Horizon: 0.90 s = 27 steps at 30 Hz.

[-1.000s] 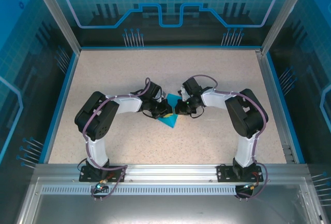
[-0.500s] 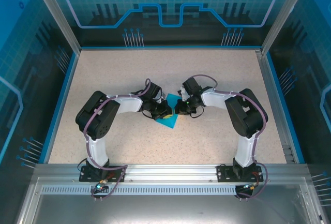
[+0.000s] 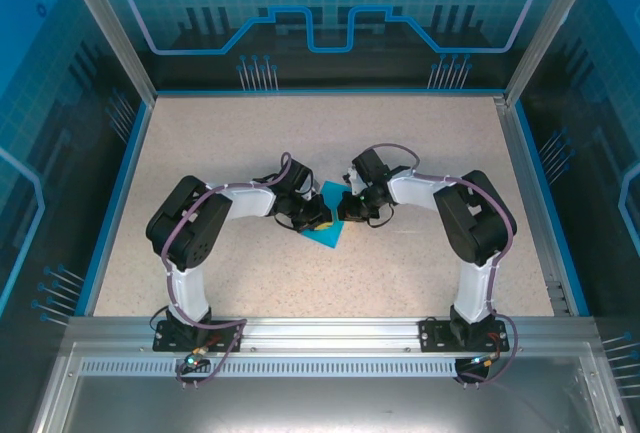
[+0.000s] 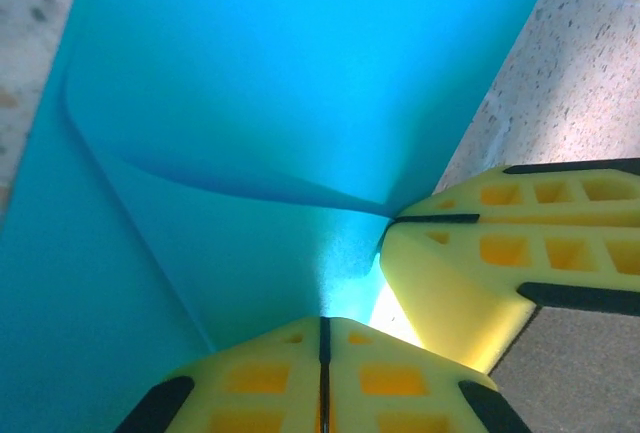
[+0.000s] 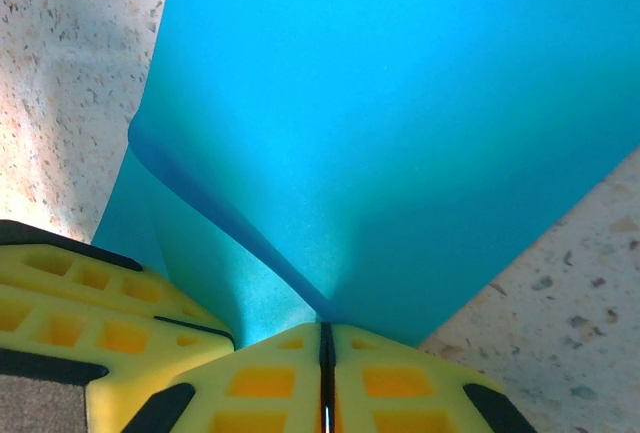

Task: Fold a paper plane with a square sheet of paper (pick it up from the middle)
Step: Fold the triangle a second time at the center of the table.

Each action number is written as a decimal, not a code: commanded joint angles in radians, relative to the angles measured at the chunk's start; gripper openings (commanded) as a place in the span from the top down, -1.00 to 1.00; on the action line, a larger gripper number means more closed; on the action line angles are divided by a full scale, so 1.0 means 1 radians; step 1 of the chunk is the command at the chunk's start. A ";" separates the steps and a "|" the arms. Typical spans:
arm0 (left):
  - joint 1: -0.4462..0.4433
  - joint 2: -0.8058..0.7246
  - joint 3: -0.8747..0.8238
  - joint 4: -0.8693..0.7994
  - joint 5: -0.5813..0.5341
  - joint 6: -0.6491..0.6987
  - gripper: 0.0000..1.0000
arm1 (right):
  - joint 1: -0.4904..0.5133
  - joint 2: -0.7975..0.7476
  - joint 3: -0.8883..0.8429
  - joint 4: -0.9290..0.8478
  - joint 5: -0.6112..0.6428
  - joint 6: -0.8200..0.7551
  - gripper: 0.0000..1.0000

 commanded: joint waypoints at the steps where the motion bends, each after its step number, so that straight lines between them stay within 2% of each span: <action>1: -0.003 0.014 0.019 -0.053 -0.014 0.026 0.82 | 0.005 0.024 0.022 -0.030 0.019 -0.016 0.81; 27: -0.007 0.032 0.042 -0.119 -0.045 0.032 0.83 | 0.005 -0.017 0.054 -0.071 0.048 -0.022 0.72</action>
